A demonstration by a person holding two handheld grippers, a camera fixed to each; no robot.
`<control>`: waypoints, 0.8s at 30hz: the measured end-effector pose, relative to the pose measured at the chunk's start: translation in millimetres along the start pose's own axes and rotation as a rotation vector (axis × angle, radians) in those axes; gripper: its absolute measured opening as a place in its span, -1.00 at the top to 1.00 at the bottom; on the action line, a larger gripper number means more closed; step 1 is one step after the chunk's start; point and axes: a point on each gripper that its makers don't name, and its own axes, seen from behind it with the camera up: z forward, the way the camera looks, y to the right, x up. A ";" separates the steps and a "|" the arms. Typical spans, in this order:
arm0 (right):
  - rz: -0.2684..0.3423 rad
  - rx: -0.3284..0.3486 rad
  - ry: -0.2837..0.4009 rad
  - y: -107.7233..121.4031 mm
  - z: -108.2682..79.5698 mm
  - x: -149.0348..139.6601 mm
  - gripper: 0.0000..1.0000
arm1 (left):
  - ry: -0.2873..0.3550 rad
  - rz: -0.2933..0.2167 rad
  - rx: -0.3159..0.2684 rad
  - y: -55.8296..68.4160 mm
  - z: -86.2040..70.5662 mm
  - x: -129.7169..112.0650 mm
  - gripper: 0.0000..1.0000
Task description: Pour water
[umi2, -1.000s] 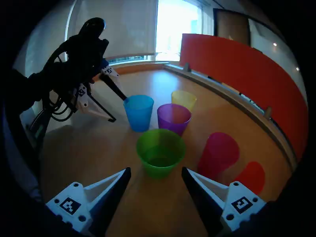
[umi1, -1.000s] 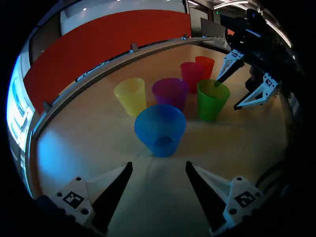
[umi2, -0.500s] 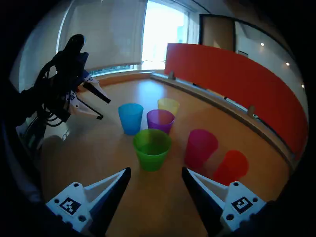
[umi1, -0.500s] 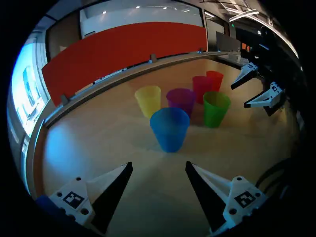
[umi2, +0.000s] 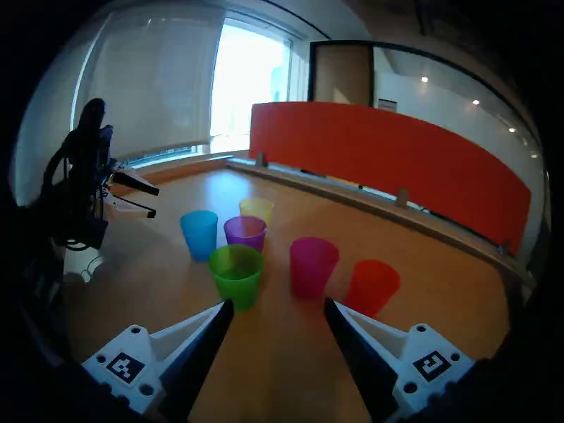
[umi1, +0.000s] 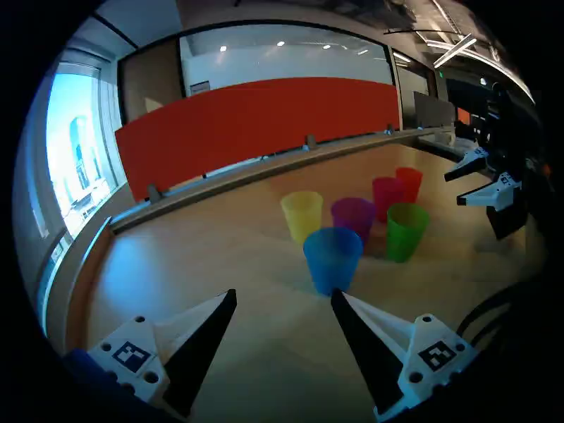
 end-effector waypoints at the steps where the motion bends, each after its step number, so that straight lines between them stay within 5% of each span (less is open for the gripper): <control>1: 0.009 -0.014 0.013 2.1 -1.8 1.8 -0.99 | 0.019 -0.007 0.016 -2.6 -1.4 2.6 -1.00; 15: 0.096 -0.271 0.184 52.1 -31.2 21.1 -0.99 | 0.226 -0.094 0.179 -24.8 -31.3 30.0 -1.00; 24: 0.188 -0.443 0.336 88.8 -66.0 40.0 -0.99 | 0.343 -0.140 0.296 -38.5 -54.7 40.8 -1.00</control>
